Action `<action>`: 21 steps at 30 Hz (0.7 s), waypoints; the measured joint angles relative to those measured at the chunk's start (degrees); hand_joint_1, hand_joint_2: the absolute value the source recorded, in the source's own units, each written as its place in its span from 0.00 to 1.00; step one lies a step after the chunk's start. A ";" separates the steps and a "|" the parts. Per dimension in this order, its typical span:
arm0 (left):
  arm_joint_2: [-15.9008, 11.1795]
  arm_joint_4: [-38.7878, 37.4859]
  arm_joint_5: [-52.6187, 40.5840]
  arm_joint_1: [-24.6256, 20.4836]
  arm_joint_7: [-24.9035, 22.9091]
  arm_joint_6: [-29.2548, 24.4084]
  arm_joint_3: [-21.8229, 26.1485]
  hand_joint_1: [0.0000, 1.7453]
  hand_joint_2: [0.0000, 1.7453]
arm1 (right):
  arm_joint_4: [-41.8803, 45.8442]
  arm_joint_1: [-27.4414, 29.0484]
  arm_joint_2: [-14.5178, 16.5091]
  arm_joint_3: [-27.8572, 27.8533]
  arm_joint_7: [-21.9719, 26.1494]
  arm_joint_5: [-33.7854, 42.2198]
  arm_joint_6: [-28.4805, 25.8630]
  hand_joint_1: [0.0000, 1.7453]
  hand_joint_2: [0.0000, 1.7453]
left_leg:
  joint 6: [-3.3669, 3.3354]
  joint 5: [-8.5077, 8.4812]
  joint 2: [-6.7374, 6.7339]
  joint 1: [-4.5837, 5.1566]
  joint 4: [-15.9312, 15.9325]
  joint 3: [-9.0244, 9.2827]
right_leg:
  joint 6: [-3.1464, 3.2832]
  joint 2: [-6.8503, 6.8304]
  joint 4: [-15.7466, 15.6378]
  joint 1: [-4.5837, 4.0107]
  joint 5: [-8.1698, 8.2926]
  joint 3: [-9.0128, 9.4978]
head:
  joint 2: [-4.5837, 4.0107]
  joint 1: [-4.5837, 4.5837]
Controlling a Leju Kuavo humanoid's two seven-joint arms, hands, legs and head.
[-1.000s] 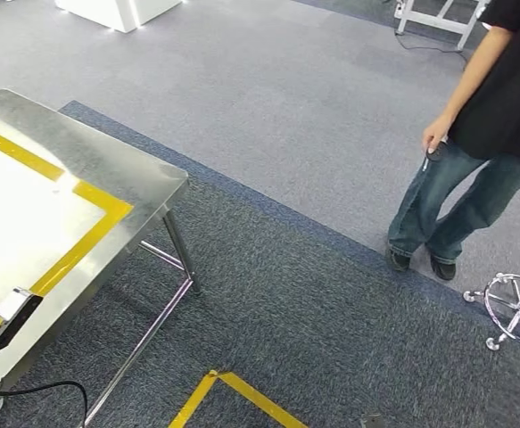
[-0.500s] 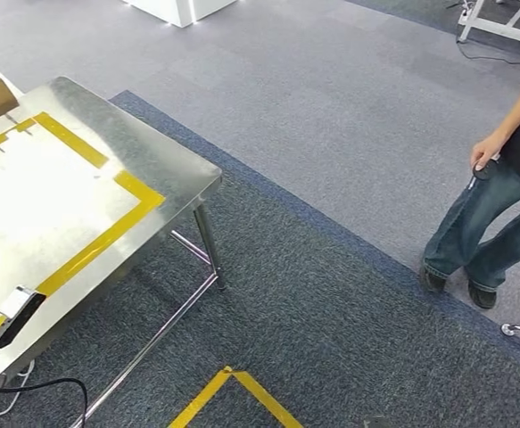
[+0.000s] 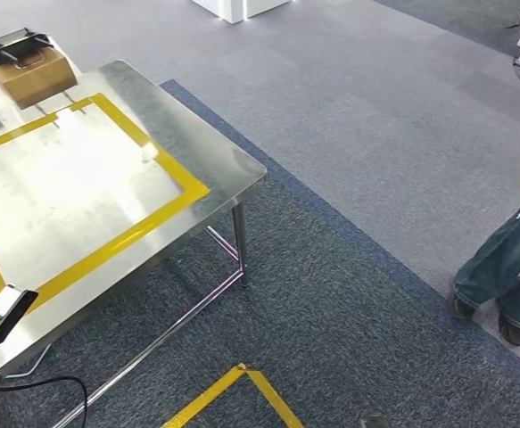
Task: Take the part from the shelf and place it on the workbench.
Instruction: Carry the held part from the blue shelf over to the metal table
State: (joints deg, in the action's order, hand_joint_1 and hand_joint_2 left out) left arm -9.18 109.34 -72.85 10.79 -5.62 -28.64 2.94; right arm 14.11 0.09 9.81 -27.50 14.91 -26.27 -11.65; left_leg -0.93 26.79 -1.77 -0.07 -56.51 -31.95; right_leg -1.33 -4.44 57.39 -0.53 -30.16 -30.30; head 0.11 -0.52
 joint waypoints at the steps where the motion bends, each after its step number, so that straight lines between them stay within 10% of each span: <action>1: 0.02 -0.01 0.00 -0.10 0.00 0.01 -0.02 1.00 1.00 | 0.02 -0.03 0.00 0.00 0.01 0.00 0.00 0.00 0.00 | -0.30 -0.13 0.53 -0.16 0.13 0.05 | -0.29 1.29 2.00 0.12 -1.28 -0.89 | 0.00 0.16; 4: 0.11 -0.09 0.00 -0.08 0.00 0.01 -0.11 1.00 1.00 | 0.02 0.18 0.00 -0.01 -0.05 -0.01 -0.02 0.00 0.00 | -0.66 -0.22 2.38 -0.24 0.11 -0.06 | -0.58 4.08 13.62 0.35 -6.22 -6.67 | 0.00 0.54; 6: 0.11 -0.22 0.00 0.08 0.00 -0.02 -0.12 1.00 1.00 | 0.03 0.39 0.00 -0.02 -0.10 0.00 -0.02 0.00 0.00 | -0.68 -0.23 3.87 -0.20 0.06 -0.01 | -0.47 4.36 15.72 0.35 -5.54 -8.22 | 0.00 0.56; 10: 0.11 -0.31 0.00 0.10 0.00 -0.07 -0.13 1.00 1.00 | 0.03 0.43 -0.06 -0.04 -0.11 0.00 -0.04 0.00 0.00 | -0.36 -0.20 6.66 -0.17 -0.06 0.00 | 0.46 8.02 1.46 0.59 1.73 -2.02 | 0.00 0.52; 14: 0.07 -0.32 -0.02 0.09 0.00 -0.10 -0.21 1.00 1.00 | 0.09 0.35 -0.09 -0.10 -0.11 0.02 -0.14 0.00 0.00 | 1.05 -0.54 8.73 -0.59 -0.11 -0.78 | 1.08 7.88 -1.29 0.68 2.03 -0.40 | 0.00 0.55; 18: -0.05 -0.55 -0.02 -0.86 -0.07 -0.10 -0.35 1.00 1.00 | 0.21 0.31 -0.05 -0.19 -0.22 0.01 -0.13 0.00 0.00 | 2.08 4.39 3.37 -0.45 -8.14 -4.63 | 2.02 4.92 -2.04 0.96 2.25 0.02 | 0.00 -0.16; 21: -0.03 -1.48 -0.18 -1.64 -0.21 0.09 -0.74 1.00 1.00 | 0.21 0.36 -0.11 -0.33 -0.62 0.02 -0.07 0.00 0.00 | 2.65 6.70 2.14 -0.81 -16.01 -8.38 | 2.11 2.49 -1.99 0.81 1.98 0.09 | 0.00 -0.25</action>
State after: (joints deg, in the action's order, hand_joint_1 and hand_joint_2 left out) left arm -9.21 107.86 -73.03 9.16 -5.82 -28.55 2.20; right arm 14.32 0.45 9.70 -27.83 14.29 -26.25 -11.72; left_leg 1.72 33.48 0.37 -0.88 -72.52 -40.33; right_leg 0.78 -1.95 55.39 0.28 -28.18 -30.22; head 0.11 -0.78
